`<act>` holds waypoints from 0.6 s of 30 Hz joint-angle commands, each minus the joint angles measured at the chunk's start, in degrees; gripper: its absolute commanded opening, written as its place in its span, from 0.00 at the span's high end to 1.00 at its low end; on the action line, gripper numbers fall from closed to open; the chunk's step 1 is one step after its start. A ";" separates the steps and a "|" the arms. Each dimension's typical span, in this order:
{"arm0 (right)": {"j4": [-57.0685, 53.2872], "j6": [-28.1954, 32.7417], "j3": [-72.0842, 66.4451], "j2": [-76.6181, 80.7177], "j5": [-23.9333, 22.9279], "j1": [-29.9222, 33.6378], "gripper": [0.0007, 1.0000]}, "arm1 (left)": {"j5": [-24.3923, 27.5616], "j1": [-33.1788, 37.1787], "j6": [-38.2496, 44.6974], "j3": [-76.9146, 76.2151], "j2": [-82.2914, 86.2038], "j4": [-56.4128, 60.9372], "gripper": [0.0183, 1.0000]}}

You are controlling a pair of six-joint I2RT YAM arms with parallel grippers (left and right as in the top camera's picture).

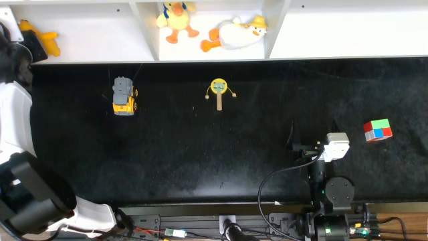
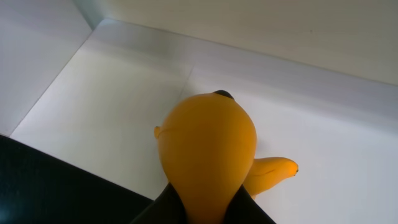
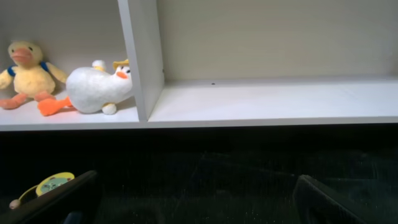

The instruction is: Store Toys

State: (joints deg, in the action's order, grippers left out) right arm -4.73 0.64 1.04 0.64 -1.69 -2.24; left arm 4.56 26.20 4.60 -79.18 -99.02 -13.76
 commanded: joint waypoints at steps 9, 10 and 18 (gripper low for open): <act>0.28 -0.26 -0.76 -0.39 0.22 0.26 0.01 | -0.22 -1.70 -0.15 -1.60 -3.15 1.84 0.75; 0.26 -0.26 -0.76 -0.39 0.22 0.26 0.00 | -0.22 -1.84 -0.15 -1.57 -3.17 2.03 0.60; 0.28 -0.26 -0.76 -0.39 0.22 0.26 0.01 | -0.20 -2.58 -0.17 -1.60 -3.17 2.97 0.00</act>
State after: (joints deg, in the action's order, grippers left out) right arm -4.71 0.60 1.04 0.64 -1.72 -2.24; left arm 4.21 23.97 4.60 -79.68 -100.97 -10.76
